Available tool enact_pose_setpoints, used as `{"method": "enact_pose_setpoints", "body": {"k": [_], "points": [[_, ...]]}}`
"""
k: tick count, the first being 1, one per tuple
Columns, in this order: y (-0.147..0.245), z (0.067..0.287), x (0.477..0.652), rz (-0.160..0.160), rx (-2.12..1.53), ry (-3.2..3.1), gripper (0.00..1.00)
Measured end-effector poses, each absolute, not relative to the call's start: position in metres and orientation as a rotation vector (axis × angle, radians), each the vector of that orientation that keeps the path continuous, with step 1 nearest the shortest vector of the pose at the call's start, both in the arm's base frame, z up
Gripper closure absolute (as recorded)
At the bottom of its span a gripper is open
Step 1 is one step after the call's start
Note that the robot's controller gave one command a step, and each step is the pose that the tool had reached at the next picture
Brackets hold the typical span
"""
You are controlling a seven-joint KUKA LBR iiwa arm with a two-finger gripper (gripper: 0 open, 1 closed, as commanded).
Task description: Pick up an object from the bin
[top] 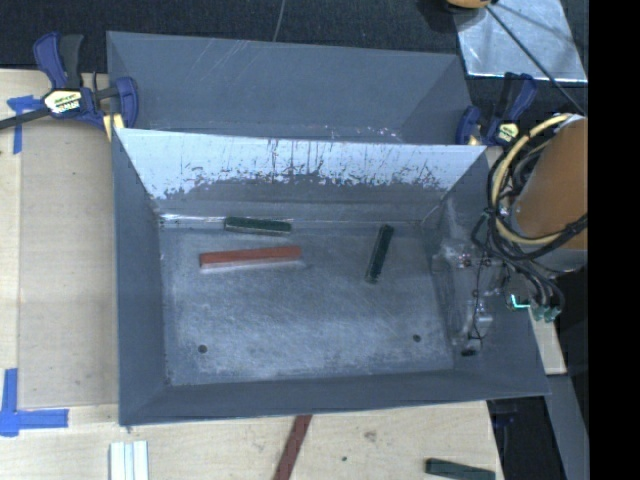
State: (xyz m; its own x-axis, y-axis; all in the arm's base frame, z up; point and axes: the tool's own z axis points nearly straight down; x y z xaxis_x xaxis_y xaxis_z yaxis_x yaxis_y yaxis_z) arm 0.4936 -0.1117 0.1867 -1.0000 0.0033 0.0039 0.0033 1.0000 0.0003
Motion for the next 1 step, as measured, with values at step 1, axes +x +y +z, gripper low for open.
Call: {"method": "enact_pose_setpoints", "body": {"k": [1], "points": [[-0.1113, 0.19, 0.4954, 0.002, -0.001, -3.145, 0.0]]}}
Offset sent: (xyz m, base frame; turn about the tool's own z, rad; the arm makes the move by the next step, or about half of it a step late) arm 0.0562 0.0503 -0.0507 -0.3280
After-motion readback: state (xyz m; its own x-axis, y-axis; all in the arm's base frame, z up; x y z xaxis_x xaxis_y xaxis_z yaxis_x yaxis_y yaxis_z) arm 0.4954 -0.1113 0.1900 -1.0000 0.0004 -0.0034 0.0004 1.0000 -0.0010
